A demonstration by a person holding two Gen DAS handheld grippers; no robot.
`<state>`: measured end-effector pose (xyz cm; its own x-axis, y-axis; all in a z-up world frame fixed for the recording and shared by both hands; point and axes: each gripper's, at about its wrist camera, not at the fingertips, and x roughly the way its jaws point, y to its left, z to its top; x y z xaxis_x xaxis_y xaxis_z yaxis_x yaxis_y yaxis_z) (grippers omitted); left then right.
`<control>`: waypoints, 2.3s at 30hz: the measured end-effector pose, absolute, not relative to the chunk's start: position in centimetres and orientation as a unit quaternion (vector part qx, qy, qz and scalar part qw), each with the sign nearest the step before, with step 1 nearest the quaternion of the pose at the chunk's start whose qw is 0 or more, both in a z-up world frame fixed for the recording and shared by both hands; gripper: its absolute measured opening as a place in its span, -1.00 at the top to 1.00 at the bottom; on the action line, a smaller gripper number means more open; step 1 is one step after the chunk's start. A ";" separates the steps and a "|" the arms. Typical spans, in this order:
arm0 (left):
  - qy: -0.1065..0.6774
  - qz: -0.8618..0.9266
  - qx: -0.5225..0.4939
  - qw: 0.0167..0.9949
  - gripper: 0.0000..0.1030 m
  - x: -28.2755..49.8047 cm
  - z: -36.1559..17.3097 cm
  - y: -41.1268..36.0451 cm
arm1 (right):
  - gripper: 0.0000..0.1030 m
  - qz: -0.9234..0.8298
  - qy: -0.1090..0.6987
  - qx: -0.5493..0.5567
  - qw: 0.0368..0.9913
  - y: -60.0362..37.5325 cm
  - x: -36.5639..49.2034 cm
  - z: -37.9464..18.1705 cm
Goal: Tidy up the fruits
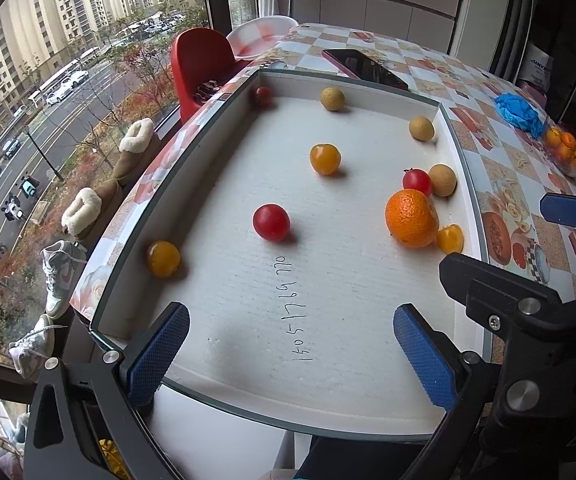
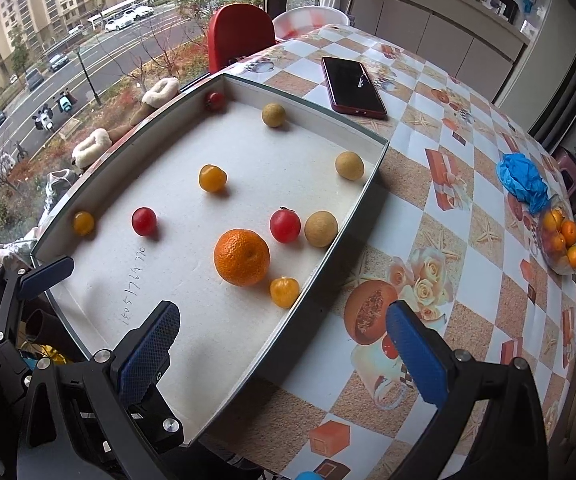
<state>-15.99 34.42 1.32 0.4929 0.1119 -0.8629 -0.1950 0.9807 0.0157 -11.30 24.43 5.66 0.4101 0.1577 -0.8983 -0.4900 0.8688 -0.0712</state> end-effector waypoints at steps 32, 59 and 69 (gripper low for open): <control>0.490 0.089 -0.044 0.866 -1.00 -16.1 1.5 34.3 | -0.99 0.200 0.503 -0.178 0.822 24.9 -11.6 5.5; 0.491 0.091 -0.043 0.865 -1.00 -16.3 1.5 34.1 | -0.99 0.202 0.502 -0.176 0.822 24.9 -11.8 5.6; 0.491 0.091 -0.040 0.866 -1.00 -16.2 1.7 34.0 | -0.99 0.202 0.502 -0.176 0.822 24.8 -11.8 5.6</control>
<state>-16.22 34.01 1.70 0.5014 0.1183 -0.8571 -0.1959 0.9804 0.0207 -11.81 24.81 5.60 0.4150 0.1555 -0.8964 -0.5093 0.8562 -0.0872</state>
